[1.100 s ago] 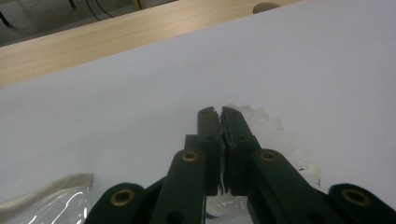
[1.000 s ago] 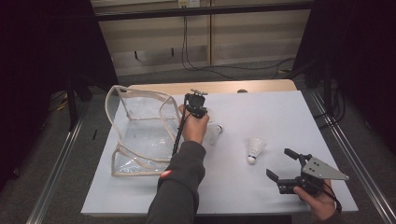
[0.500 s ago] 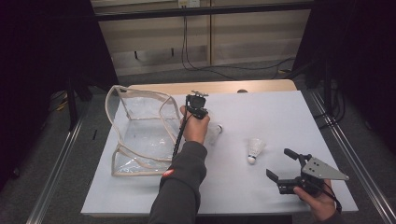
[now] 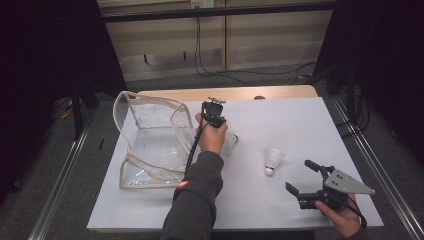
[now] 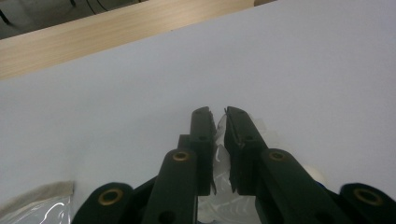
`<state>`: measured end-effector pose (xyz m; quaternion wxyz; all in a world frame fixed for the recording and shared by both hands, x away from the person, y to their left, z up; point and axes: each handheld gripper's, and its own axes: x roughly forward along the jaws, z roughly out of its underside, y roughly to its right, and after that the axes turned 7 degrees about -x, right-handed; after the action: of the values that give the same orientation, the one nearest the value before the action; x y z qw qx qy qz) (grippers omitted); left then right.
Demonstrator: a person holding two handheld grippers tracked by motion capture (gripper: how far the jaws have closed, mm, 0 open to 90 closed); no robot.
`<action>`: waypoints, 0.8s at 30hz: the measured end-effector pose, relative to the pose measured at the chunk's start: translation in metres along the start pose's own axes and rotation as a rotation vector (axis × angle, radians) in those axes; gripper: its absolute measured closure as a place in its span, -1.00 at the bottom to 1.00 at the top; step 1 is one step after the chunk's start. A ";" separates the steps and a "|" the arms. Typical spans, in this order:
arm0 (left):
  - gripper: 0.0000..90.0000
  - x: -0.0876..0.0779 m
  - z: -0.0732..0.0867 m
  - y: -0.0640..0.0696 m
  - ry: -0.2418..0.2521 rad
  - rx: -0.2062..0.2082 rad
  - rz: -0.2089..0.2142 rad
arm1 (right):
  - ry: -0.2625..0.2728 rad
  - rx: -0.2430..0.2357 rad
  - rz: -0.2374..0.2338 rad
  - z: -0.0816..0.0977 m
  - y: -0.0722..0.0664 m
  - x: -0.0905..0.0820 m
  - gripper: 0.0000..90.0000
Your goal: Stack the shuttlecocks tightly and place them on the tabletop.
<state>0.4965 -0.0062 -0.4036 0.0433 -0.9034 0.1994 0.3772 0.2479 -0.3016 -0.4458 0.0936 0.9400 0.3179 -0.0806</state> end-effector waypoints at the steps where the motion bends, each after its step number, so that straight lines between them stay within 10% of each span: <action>1: 0.78 0.000 0.000 0.000 -0.001 -0.003 0.004 | 0.000 -0.003 0.002 0.000 0.000 0.000 -0.94; 24: 0.66 0.005 -0.002 0.007 0.009 -0.013 0.007 | -0.003 0.000 -0.003 0.000 -0.001 0.000 -0.94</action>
<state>0.4983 -0.0147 -0.4056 0.0354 -0.9046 0.2005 0.3744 0.2475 -0.3010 -0.4460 0.0940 0.9395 0.3190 -0.0818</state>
